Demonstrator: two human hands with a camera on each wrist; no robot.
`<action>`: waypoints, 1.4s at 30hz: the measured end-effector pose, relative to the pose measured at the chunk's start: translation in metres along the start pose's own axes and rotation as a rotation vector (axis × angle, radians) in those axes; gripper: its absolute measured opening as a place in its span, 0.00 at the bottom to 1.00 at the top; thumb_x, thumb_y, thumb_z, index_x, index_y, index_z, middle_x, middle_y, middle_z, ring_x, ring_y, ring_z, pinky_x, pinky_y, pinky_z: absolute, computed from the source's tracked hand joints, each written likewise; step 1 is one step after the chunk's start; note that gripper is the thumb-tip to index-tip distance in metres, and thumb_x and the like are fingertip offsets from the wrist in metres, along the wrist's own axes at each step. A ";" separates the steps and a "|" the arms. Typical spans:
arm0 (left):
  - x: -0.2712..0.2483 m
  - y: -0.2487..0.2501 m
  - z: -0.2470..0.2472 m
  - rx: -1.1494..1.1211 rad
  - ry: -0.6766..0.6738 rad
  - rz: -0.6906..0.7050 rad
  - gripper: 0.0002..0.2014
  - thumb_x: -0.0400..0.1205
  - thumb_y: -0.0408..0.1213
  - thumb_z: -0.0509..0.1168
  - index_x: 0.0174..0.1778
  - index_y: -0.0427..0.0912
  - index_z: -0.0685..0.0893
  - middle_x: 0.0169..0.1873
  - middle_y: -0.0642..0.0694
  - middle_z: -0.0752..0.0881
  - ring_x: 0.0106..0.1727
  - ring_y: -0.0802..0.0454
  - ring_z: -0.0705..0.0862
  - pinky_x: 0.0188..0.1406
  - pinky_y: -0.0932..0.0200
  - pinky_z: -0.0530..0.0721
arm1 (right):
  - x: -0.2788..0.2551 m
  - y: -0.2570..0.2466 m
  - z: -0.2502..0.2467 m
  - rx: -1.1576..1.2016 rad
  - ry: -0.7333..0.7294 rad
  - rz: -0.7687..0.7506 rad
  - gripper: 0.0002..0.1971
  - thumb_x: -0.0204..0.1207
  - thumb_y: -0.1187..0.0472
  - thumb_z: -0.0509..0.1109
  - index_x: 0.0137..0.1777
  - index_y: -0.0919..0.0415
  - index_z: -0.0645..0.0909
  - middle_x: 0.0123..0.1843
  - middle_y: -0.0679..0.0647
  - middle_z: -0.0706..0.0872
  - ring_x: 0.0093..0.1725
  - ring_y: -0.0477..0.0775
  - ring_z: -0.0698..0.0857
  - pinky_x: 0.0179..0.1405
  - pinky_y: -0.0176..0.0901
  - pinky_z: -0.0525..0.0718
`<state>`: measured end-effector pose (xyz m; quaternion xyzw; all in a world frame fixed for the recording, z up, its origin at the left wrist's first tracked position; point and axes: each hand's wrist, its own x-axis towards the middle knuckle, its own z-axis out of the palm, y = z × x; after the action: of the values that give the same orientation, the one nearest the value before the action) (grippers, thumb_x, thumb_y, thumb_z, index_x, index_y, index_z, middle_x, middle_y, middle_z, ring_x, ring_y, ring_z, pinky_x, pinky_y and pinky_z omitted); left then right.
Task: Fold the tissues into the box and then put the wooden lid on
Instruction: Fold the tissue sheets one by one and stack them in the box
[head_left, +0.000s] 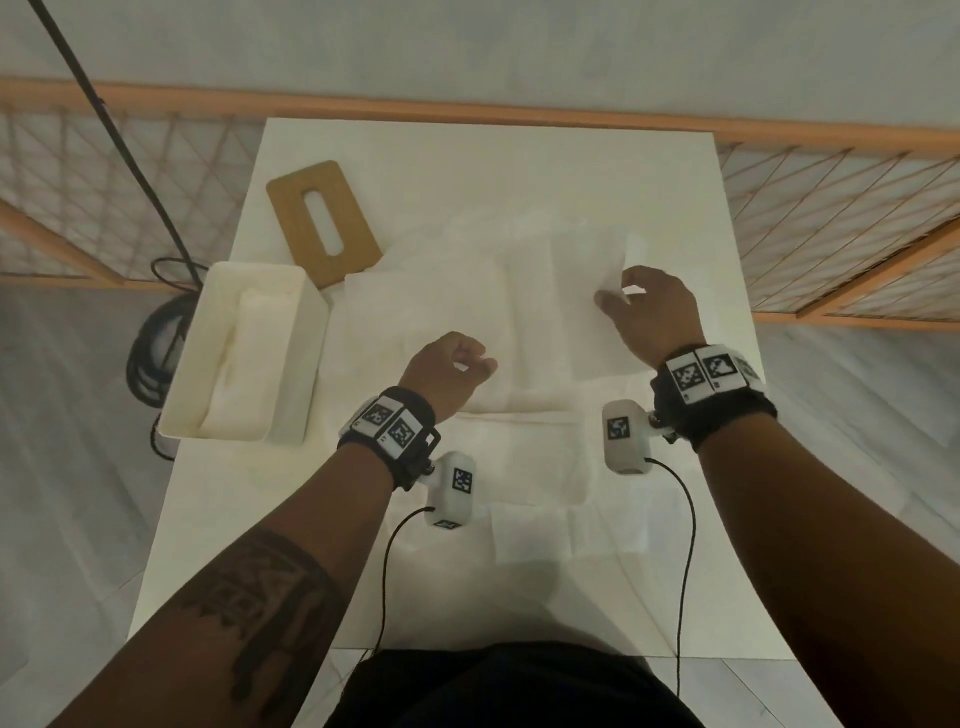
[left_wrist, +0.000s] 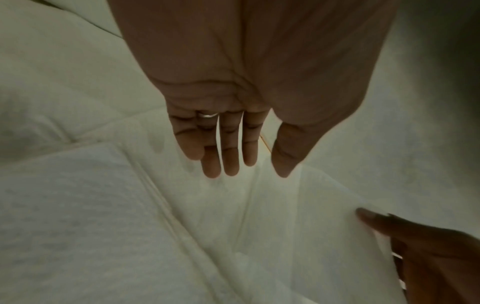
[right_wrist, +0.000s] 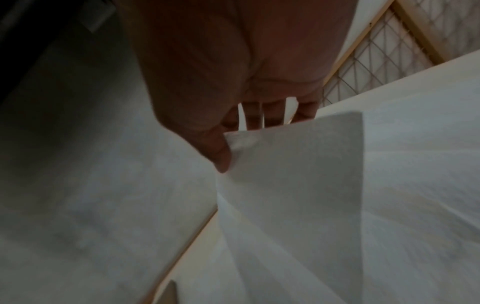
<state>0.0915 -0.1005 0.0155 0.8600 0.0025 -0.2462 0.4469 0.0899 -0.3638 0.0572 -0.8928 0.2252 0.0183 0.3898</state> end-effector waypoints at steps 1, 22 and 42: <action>0.000 0.003 0.001 -0.035 -0.014 0.003 0.16 0.83 0.51 0.71 0.63 0.50 0.82 0.56 0.58 0.86 0.60 0.55 0.84 0.57 0.59 0.79 | -0.006 -0.004 -0.005 0.030 -0.059 -0.021 0.13 0.81 0.50 0.73 0.57 0.59 0.83 0.60 0.48 0.87 0.53 0.52 0.86 0.45 0.37 0.79; -0.024 0.034 -0.049 -0.627 0.033 0.084 0.23 0.72 0.49 0.81 0.58 0.40 0.90 0.57 0.38 0.92 0.61 0.32 0.88 0.66 0.29 0.84 | -0.065 -0.001 -0.017 0.906 -0.795 0.277 0.44 0.75 0.25 0.56 0.81 0.56 0.75 0.76 0.61 0.83 0.75 0.67 0.81 0.73 0.67 0.78; -0.035 -0.010 -0.052 -0.709 -0.229 -0.161 0.20 0.77 0.25 0.54 0.49 0.31 0.92 0.62 0.29 0.87 0.57 0.34 0.83 0.52 0.47 0.88 | -0.066 0.006 -0.012 0.650 -0.627 0.198 0.25 0.71 0.72 0.54 0.60 0.71 0.88 0.62 0.61 0.91 0.55 0.60 0.89 0.50 0.47 0.88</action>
<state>0.0800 -0.0468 0.0473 0.6162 0.1050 -0.3588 0.6932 0.0263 -0.3501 0.0747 -0.6499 0.1746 0.2530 0.6950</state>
